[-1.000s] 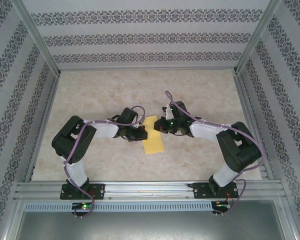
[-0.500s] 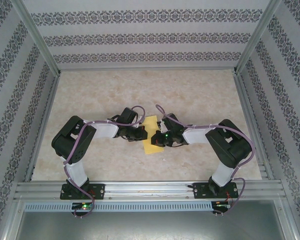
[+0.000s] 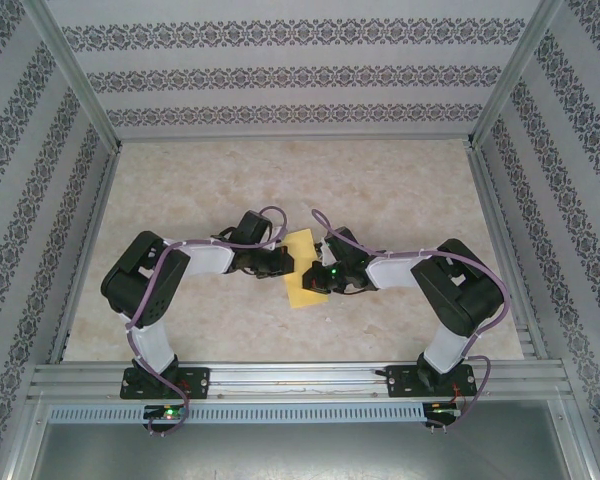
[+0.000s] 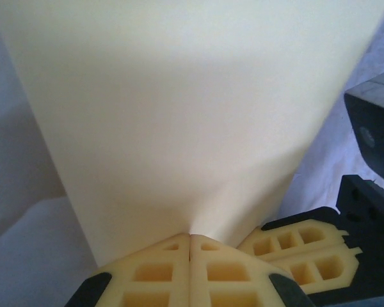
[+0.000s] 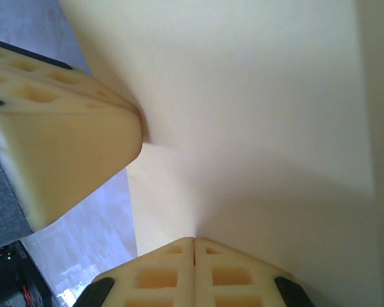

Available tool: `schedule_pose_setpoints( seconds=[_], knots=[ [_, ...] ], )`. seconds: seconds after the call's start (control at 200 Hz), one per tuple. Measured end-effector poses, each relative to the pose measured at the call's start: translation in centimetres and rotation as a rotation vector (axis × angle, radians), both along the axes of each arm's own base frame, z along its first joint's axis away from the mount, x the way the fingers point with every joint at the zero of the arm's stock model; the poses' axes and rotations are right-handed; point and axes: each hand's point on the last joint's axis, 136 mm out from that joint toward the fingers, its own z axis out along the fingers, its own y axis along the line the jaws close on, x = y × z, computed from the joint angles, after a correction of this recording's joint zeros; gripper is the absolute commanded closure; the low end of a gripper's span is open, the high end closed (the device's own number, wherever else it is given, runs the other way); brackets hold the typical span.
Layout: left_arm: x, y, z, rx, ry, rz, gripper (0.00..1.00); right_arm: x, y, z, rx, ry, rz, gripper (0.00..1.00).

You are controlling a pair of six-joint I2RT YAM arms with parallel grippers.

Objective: Fold a paper plane with a square sheet of paper (fold left side to right side)
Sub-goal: First fold the square sheet of paper in half at the center of the table.

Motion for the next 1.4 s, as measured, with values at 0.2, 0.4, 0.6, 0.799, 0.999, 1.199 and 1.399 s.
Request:
schedule_pose_setpoints(
  seconds=[0.2,0.4,0.6,0.799,0.999,1.199,1.399],
  knots=[
    [0.1,0.0,-0.8,0.005,0.008,0.003,0.94,0.0,0.0,0.0,-0.005,-0.01,0.01,1.0],
    [0.4,0.3,-0.9,0.015,0.004,0.016,0.94,0.0,-0.1,-0.1,-0.013,-0.017,0.016,1.0],
    [0.8,0.8,-1.0,0.018,-0.002,0.031,0.94,0.0,-0.2,-0.1,-0.022,-0.026,0.026,1.0],
    [1.4,1.3,-1.1,0.013,-0.004,0.044,0.94,0.1,-0.2,-0.1,-0.025,-0.034,0.029,1.0],
    [2.8,1.9,-1.0,0.013,-0.014,0.064,0.94,0.4,-0.3,-0.1,-0.032,-0.049,0.02,1.0],
    [6.3,3.5,-0.9,0.046,-0.055,0.125,0.94,0.5,-0.3,-0.1,-0.033,-0.053,0.018,1.0],
    [8.3,3.5,-0.9,0.056,-0.069,0.131,0.94,0.9,-0.3,-0.1,-0.038,-0.071,0.007,1.0]
  ],
)
